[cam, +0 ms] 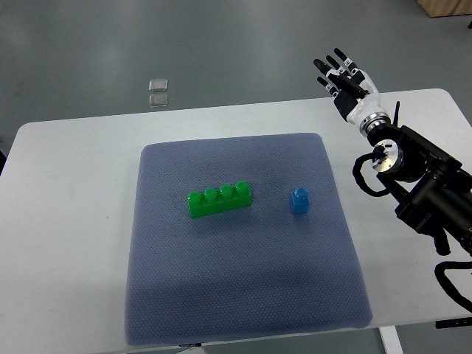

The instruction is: Stack blue block on green block with right hand

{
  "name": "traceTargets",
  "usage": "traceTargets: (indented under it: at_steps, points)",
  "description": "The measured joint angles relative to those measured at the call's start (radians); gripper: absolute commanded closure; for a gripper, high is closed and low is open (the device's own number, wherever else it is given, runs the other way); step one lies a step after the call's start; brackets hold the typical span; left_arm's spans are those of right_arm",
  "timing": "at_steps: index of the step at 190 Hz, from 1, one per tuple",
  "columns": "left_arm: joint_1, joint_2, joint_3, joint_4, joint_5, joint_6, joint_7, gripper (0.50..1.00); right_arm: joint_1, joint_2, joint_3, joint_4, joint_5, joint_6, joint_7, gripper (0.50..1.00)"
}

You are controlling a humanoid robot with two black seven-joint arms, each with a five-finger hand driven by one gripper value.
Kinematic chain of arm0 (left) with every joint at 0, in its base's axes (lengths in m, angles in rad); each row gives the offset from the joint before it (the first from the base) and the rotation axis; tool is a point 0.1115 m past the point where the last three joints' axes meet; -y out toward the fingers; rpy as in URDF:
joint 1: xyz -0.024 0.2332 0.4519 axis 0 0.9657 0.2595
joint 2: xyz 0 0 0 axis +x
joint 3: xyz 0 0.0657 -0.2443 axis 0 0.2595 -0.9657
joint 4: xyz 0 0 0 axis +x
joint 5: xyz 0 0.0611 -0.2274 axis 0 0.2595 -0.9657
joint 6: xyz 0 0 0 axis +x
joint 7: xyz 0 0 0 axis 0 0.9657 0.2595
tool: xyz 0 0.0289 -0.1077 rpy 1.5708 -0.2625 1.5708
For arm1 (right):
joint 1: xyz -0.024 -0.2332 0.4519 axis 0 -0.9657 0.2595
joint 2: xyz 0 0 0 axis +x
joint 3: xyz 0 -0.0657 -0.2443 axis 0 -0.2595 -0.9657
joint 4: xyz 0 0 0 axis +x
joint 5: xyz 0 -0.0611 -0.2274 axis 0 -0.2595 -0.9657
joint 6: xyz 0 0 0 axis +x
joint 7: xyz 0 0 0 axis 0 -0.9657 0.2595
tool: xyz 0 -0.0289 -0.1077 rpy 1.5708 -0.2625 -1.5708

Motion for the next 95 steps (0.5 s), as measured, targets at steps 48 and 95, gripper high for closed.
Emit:
traceTargets:
  at_steps: [48, 95]
  points:
    - [-0.022, 0.0, -0.009, 0.002, -0.002, 0.002, -0.004, 0.5, 0.001, -0.002, 0.0, 0.0, 0.0, -0.007, 0.0, 0.585]
    - [-0.014, 0.0, -0.003, -0.003, -0.002, 0.003, -0.004, 0.5, -0.001, -0.003, 0.001, 0.0, 0.001, -0.008, 0.0, 0.585]
